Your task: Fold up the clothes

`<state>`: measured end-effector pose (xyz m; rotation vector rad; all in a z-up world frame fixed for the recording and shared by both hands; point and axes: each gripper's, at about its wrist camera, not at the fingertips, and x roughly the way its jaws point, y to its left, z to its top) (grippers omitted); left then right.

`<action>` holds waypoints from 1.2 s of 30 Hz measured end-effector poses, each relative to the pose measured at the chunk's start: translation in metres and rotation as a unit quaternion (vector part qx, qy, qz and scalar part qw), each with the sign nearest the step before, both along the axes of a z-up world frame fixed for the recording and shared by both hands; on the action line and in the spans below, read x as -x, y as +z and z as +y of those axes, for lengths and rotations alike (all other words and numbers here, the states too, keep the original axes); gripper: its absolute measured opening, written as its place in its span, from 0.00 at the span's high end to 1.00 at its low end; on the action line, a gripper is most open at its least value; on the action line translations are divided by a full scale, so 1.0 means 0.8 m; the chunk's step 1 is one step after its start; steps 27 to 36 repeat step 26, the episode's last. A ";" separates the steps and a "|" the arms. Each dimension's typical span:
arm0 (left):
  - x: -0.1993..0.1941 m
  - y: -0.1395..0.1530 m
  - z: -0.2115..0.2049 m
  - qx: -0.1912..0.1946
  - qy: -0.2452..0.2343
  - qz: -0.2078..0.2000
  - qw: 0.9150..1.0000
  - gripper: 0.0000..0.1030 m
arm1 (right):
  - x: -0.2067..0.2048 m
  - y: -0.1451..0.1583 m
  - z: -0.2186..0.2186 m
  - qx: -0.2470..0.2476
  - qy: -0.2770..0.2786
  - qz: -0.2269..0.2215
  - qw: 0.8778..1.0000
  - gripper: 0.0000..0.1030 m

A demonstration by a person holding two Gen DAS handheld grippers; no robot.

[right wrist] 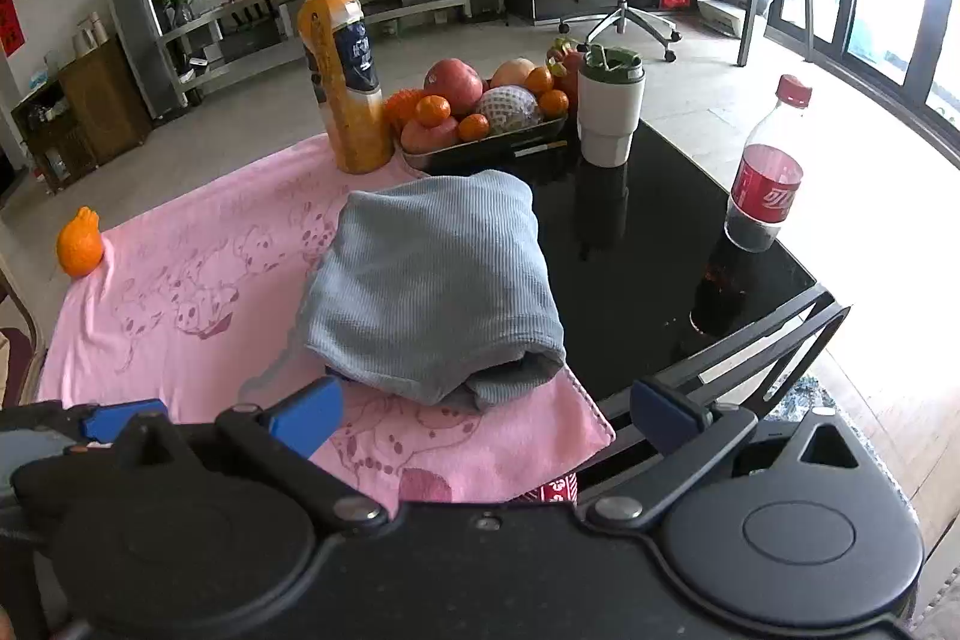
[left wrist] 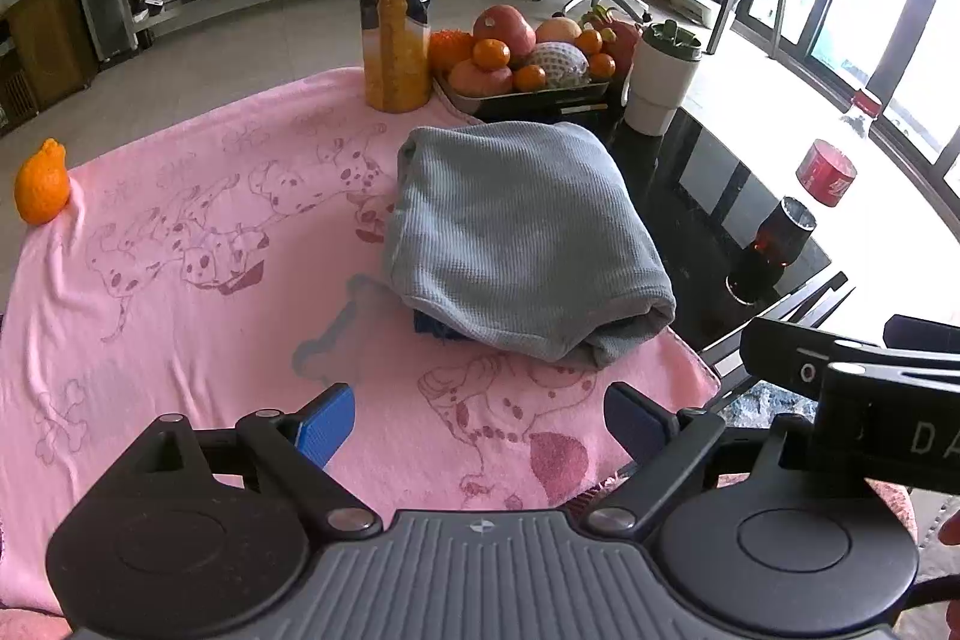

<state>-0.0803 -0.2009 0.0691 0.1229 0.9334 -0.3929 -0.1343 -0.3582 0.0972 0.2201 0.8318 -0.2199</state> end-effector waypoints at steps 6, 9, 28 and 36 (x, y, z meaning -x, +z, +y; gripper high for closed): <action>0.002 -0.004 -0.003 -0.001 -0.007 0.001 1.000 0.10 | 0.000 -0.005 -0.004 -0.008 0.001 0.006 1.000 0.00; 0.003 -0.005 -0.005 -0.004 -0.009 0.000 1.000 0.09 | 0.000 -0.007 -0.003 -0.010 0.003 0.008 1.000 0.00; 0.001 -0.011 -0.007 -0.007 -0.009 0.003 1.000 0.08 | -0.003 -0.014 -0.005 -0.013 0.004 0.014 1.000 0.00; 0.001 -0.011 -0.007 -0.007 -0.009 0.003 1.000 0.08 | -0.003 -0.014 -0.005 -0.013 0.004 0.014 1.000 0.00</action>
